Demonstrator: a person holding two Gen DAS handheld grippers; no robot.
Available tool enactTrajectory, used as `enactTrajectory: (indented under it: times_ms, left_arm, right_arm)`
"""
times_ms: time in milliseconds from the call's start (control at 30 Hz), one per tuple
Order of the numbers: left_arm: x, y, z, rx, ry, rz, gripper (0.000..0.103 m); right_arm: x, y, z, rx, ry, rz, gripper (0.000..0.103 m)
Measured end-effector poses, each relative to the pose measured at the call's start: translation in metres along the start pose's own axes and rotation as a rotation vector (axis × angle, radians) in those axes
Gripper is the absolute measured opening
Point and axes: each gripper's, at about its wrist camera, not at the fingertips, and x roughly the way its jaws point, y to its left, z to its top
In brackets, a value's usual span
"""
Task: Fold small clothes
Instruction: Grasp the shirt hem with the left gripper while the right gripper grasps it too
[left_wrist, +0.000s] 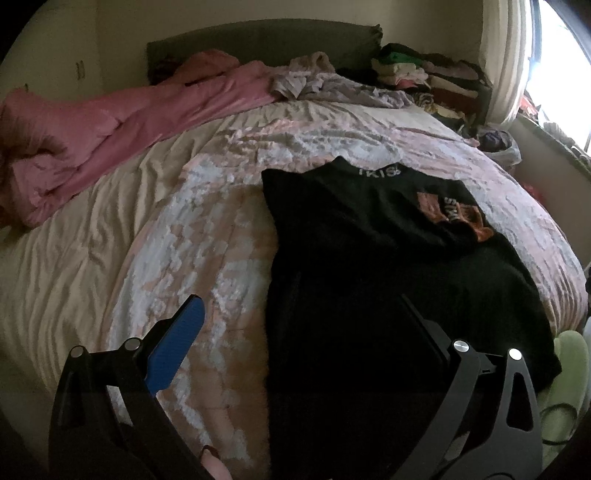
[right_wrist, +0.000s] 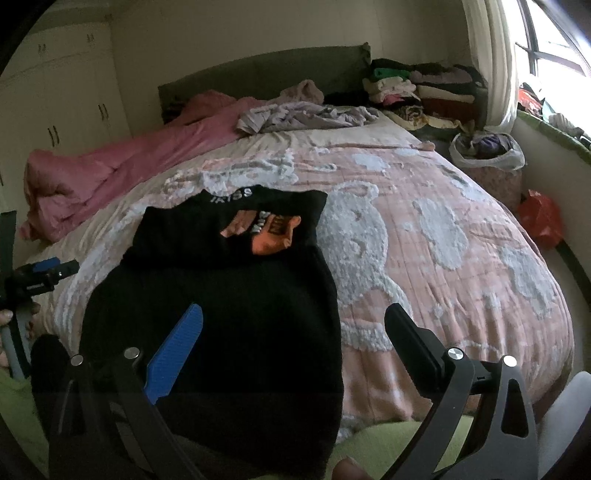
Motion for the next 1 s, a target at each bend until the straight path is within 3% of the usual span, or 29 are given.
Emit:
enactTrajectory:
  times_ms: [1000]
  left_arm:
    - [0.019,0.029,-0.081,-0.025,0.197,0.014,0.094]
  right_arm:
    - [0.026,-0.019,-0.069,0.008,0.218,0.005,0.098]
